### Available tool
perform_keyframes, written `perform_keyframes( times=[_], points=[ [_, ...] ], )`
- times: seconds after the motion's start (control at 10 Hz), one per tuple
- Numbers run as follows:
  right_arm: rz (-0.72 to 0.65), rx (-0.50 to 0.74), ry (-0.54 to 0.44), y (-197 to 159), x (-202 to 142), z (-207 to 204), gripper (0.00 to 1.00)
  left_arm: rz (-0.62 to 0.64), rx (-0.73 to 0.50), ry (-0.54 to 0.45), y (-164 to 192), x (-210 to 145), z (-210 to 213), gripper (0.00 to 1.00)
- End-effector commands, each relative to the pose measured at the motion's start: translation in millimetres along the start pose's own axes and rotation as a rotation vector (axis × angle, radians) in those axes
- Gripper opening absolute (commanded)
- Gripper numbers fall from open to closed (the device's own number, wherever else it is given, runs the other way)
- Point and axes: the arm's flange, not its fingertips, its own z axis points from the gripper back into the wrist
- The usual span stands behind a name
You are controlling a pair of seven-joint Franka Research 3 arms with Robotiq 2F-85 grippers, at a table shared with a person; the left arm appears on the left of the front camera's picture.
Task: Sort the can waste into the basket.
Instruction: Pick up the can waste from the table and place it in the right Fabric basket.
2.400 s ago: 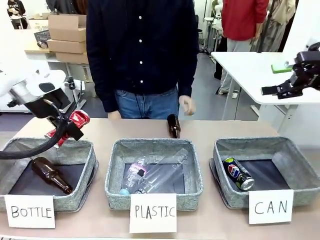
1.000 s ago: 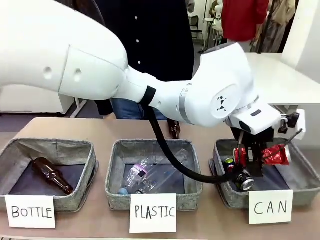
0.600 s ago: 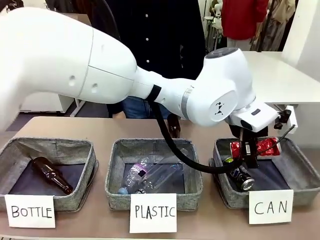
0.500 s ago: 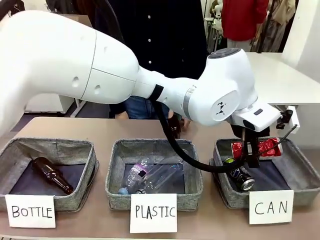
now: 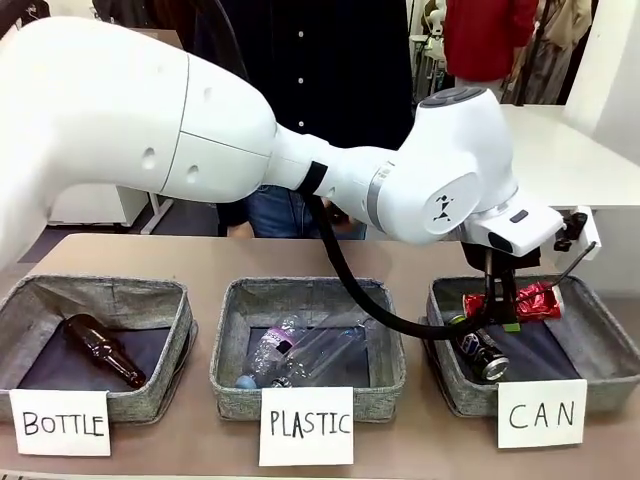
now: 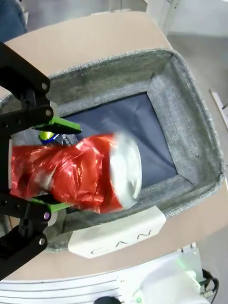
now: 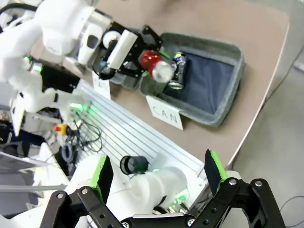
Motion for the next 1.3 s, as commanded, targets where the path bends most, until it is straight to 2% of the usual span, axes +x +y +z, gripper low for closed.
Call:
perform_keyframes(
  times=[0.0,0.4,0.5,0.6,0.7,0.9,1.0,1.2],
  points=[
    [-0.004,0.016,-0.012,3.2,3.2,0.8,1.00,0.038,0.003,0.029,3.5,1.8,4.1,1.00],
    [-0.004,0.016,-0.012,3.2,3.2,0.8,1.00,0.069,0.007,0.040,8.1,-5.3,6.6,1.00],
    [0.000,0.000,0.000,0.0,0.0,0.0,1.00,0.110,-0.001,0.060,11.5,-12.9,13.0,1.00],
    [-0.085,0.001,-0.015,-4.0,6.0,-2.3,1.00,0.222,-0.019,0.170,14.1,-32.7,30.7,1.00],
    [-0.080,0.008,-0.011,-6.3,18.4,-14.8,1.00,0.318,-0.086,0.220,14.3,-71.1,67.0,1.00],
    [-0.021,0.081,0.056,-2.3,55.7,-50.5,1.00,0.461,-0.155,0.150,1.3,-137.7,120.3,1.00],
    [0.000,0.092,0.108,-0.7,70.4,-64.3,1.00,0.491,-0.206,0.099,-13.4,-160.5,121.5,1.00],
    [0.020,0.164,0.106,0.1,80.0,-67.2,1.00,0.561,-0.302,0.127,-39.6,-203.5,101.9,1.00]
  ],
)
